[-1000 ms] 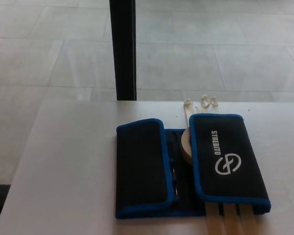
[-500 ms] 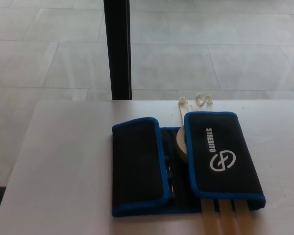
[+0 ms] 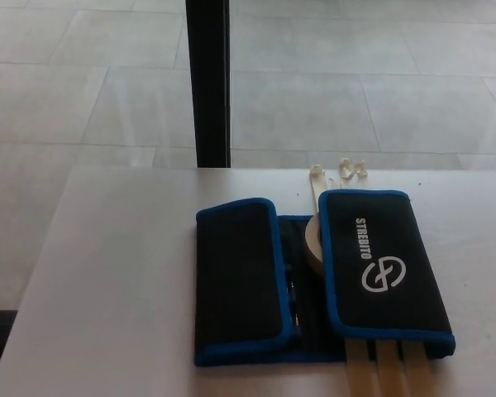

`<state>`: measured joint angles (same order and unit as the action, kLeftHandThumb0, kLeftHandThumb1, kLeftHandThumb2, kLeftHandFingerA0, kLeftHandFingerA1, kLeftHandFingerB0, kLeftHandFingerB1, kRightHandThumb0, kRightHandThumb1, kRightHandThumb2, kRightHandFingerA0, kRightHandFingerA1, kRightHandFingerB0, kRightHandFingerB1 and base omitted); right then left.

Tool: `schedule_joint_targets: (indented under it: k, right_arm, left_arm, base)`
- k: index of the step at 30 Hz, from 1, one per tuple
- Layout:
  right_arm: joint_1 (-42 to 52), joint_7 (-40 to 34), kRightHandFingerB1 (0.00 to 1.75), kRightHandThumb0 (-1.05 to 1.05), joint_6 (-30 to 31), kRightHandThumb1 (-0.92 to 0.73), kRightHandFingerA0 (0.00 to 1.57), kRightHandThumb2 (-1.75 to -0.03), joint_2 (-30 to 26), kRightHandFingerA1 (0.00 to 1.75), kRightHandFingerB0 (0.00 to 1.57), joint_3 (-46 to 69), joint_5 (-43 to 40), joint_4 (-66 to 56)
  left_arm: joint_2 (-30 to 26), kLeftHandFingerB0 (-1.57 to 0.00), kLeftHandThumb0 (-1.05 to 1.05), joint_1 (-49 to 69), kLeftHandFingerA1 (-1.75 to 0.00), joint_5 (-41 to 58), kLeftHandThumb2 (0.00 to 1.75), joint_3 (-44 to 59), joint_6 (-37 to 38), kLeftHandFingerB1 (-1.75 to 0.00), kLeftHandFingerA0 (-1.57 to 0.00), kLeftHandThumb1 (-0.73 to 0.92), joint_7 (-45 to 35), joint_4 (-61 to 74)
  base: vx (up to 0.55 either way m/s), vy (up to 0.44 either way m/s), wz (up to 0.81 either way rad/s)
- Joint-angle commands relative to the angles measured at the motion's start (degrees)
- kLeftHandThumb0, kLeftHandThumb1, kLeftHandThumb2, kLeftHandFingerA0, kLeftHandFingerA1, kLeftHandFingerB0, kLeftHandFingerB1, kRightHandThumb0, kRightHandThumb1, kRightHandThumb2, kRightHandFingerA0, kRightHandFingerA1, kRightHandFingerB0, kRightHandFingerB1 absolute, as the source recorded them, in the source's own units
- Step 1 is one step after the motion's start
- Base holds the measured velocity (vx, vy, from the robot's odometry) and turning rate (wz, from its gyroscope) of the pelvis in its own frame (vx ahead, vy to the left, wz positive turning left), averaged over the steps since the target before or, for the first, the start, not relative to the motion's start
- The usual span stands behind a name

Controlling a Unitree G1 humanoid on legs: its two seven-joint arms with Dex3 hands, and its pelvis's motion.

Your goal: The robot uses its right hand to open a black folded toolkit cover kept in the middle of the desk

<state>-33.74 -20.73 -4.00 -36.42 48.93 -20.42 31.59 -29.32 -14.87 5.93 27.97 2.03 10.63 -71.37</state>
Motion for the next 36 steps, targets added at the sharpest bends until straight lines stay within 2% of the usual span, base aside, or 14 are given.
schedule_joint_targets:
  k: [1,2,5,6,8,10,14,17,18,21,22,26,33,36]
  right_arm:
    - [4.83,6.04,0.44,-0.64,8.15,-0.69,0.69,-0.61,6.81,0.70,0.41,-14.17,-0.49,-23.50]
    - [6.67,8.18,0.38,-0.58,8.58,-0.72,0.59,-0.62,8.55,0.61,0.36,-18.32,-0.39,-27.83]
    - [11.08,11.90,0.32,-0.48,6.83,-0.73,0.51,-0.61,9.88,0.50,0.30,-26.46,4.23,-31.05]
    - [12.29,12.76,0.34,-0.53,5.88,-0.71,0.52,-0.61,10.25,0.52,0.33,-29.00,5.71,-31.54]
    - [16.54,15.82,0.34,-0.60,1.81,-0.69,0.56,-0.61,11.51,0.52,0.37,-38.98,12.72,-32.24]
    - [18.45,15.85,0.34,-0.58,-0.70,-0.66,0.55,-0.60,11.82,0.46,0.39,-43.17,16.94,-31.46]
    - [19.75,16.22,0.33,-0.59,-1.71,-0.66,0.56,-0.60,12.30,0.47,0.39,-48.10,19.18,-30.61]
    - [21.08,17.67,0.33,-0.62,-1.91,-0.68,0.54,-0.61,11.38,0.45,0.36,-53.70,22.42,-30.26]
    - [21.38,17.87,0.33,-0.62,-2.66,-0.66,0.51,-0.60,12.24,0.45,0.39,-57.14,24.28,-29.06]
    - [21.16,17.23,0.32,-0.66,-3.87,-0.68,0.48,-0.61,12.08,0.49,0.37,-60.86,27.15,-27.79]
    - [21.23,17.00,0.32,-0.65,-2.85,-0.68,0.49,-0.61,11.60,0.47,0.37,-62.96,29.04,-28.41]
    - [20.69,15.98,0.32,-0.61,-4.61,-0.65,0.48,-0.60,11.88,0.48,0.37,-66.96,31.17,-27.47]
    - [20.13,15.88,0.32,-0.60,-5.55,-0.69,0.39,-0.61,10.08,0.50,0.33,-71.84,34.17,-26.82]
    - [18.65,16.18,0.32,-0.62,-7.38,-0.73,0.33,-0.63,7.89,0.53,0.30,-74.41,37.93,-24.21]
  left_arm:
    - [-1.25,-0.38,-1.04,-0.02,-1.63,1.20,1.37,0.13,-1.06,-1.42,-0.53,0.31,1.02,-0.62]
    - [-1.12,-0.04,-1.05,-0.05,-1.51,1.80,1.38,0.71,-0.88,-1.00,-0.88,0.29,0.82,-0.64]
    - [-1.01,-0.17,-1.05,-0.15,-1.54,2.29,1.39,1.18,-0.98,-1.09,-0.90,0.30,0.83,-0.53]
    - [-1.05,0.00,-1.05,-0.13,-1.41,2.22,1.41,1.11,-1.02,-0.98,-0.69,0.34,0.74,-0.54]
    - [-1.05,-0.13,-0.94,-0.25,-1.52,2.03,1.35,0.92,-1.25,-1.00,-1.00,0.31,0.85,-0.57]
    - [-1.07,0.00,-1.05,-0.37,-1.38,1.92,1.40,0.81,-1.28,-0.98,-0.62,0.32,0.71,-0.76]
    - [-1.24,-0.05,-1.05,-0.32,-1.47,1.69,1.41,0.58,-1.32,-1.00,-0.81,0.34,0.38,-0.77]
    - [-0.99,-0.07,-1.05,-0.49,-1.35,2.14,1.39,0.96,-1.46,-1.02,-0.57,0.30,0.65,-0.36]
    - [-1.01,-0.06,-1.05,-0.49,-1.51,1.36,1.38,0.27,-1.54,-1.01,-0.87,0.29,1.28,-0.49]
    - [-0.96,-0.09,-1.05,-0.48,-1.50,1.85,1.37,0.70,-1.37,-1.02,-0.86,0.28,0.78,-0.45]
    - [-0.96,-0.16,-1.05,-0.42,-1.34,1.77,1.37,0.64,-1.15,-1.07,-0.55,0.28,0.69,-0.58]
    - [-1.00,-0.04,-1.04,-0.70,-1.25,2.39,1.44,1.13,-1.66,-1.00,-0.41,0.39,0.36,-0.28]
    - [-1.21,-0.06,-1.05,-1.02,-1.17,2.16,1.38,0.92,-1.83,-1.02,-0.26,0.29,0.18,-0.57]
    - [-1.31,-0.19,-1.05,-1.28,-1.29,1.91,1.45,0.70,-2.15,-1.09,-0.46,0.41,0.65,-0.44]
  base:
    - [0.00,0.000,0.00]
    - [0.00,0.000,0.00]
    - [0.00,0.000,0.00]
    - [0.00,0.000,0.00]
    - [0.00,0.000,0.00]
    - [0.00,0.000,0.00]
    - [0.00,0.000,0.00]
    - [0.00,0.000,0.00]
    - [0.00,0.000,0.00]
    - [0.00,0.000,0.00]
    - [0.00,0.000,0.00]
    - [0.00,0.000,0.00]
    - [0.00,0.000,0.00]
    - [0.00,0.000,0.00]
